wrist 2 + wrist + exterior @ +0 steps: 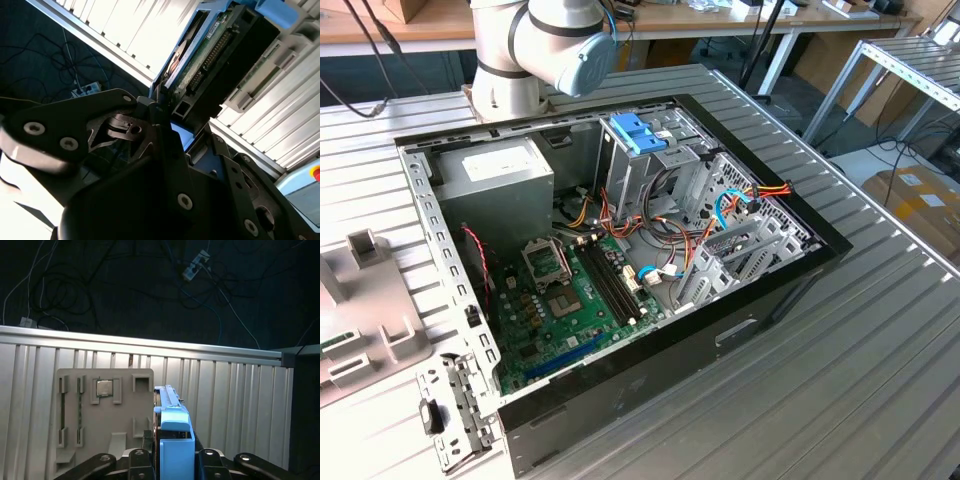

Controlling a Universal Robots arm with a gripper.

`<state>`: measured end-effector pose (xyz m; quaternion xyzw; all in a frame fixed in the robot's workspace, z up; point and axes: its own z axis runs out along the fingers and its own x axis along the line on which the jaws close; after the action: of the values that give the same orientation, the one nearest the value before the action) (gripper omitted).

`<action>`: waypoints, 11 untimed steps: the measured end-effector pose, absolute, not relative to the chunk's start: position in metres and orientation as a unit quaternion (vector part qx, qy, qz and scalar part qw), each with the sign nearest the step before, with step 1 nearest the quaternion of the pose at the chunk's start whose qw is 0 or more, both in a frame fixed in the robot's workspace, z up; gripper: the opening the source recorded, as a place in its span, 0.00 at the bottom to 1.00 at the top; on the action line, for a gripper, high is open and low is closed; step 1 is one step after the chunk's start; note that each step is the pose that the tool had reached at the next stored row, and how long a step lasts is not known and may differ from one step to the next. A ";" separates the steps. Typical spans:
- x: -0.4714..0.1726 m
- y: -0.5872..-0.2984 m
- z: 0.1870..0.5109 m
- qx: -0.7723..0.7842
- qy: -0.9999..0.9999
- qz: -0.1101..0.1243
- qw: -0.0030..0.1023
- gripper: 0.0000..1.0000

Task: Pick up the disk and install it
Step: 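Pick up the disk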

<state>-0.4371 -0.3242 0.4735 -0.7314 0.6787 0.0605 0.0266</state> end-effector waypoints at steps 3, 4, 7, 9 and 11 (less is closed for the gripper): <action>-0.437 -0.324 0.477 -0.731 0.679 0.061 0.027 0.37; -0.437 -0.324 0.478 -0.731 0.679 0.061 0.027 0.37; -0.437 -0.324 0.481 -0.731 0.679 0.061 0.027 0.37; -0.437 -0.324 0.483 -0.731 0.679 0.061 0.027 0.37; -0.437 -0.324 0.485 -0.731 0.679 0.061 0.028 0.37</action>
<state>-0.4371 -0.3241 0.4850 -0.7314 0.6787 0.0614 0.0275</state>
